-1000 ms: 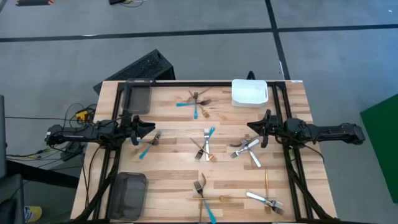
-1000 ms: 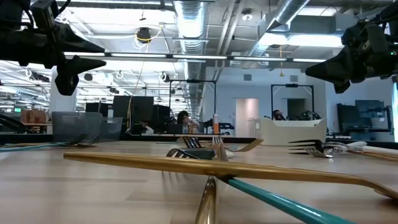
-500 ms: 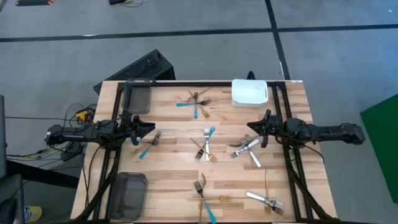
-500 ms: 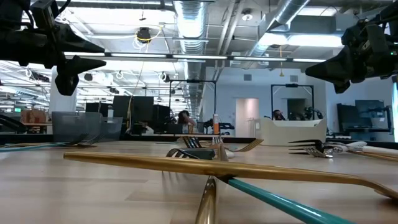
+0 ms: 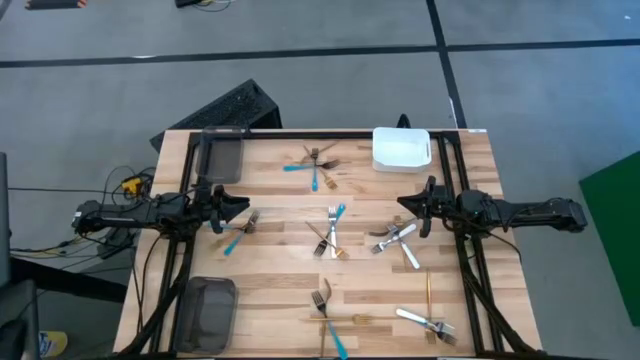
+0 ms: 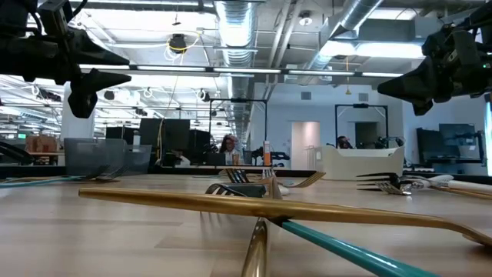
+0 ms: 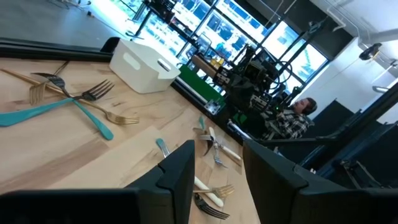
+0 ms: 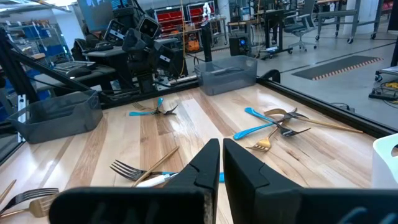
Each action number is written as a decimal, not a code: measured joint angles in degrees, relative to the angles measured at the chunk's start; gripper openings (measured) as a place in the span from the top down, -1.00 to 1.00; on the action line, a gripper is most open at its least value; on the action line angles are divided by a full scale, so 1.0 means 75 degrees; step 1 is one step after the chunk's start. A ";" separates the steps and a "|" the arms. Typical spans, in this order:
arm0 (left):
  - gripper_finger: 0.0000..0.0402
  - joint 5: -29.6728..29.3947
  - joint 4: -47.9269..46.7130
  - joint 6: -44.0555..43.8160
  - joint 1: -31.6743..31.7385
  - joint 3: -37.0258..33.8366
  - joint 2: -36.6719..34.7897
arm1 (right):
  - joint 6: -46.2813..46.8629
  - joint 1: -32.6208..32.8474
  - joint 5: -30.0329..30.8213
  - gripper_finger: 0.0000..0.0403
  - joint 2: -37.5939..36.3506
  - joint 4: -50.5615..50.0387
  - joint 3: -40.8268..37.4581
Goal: Sort silverware by color (type)
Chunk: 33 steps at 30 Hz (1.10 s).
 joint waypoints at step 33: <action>0.39 -0.1809 0.0283 -0.0313 0.0008 -0.0002 0.0102 | -0.1411 -0.0055 0.0000 0.76 0.0006 0.0608 -0.0022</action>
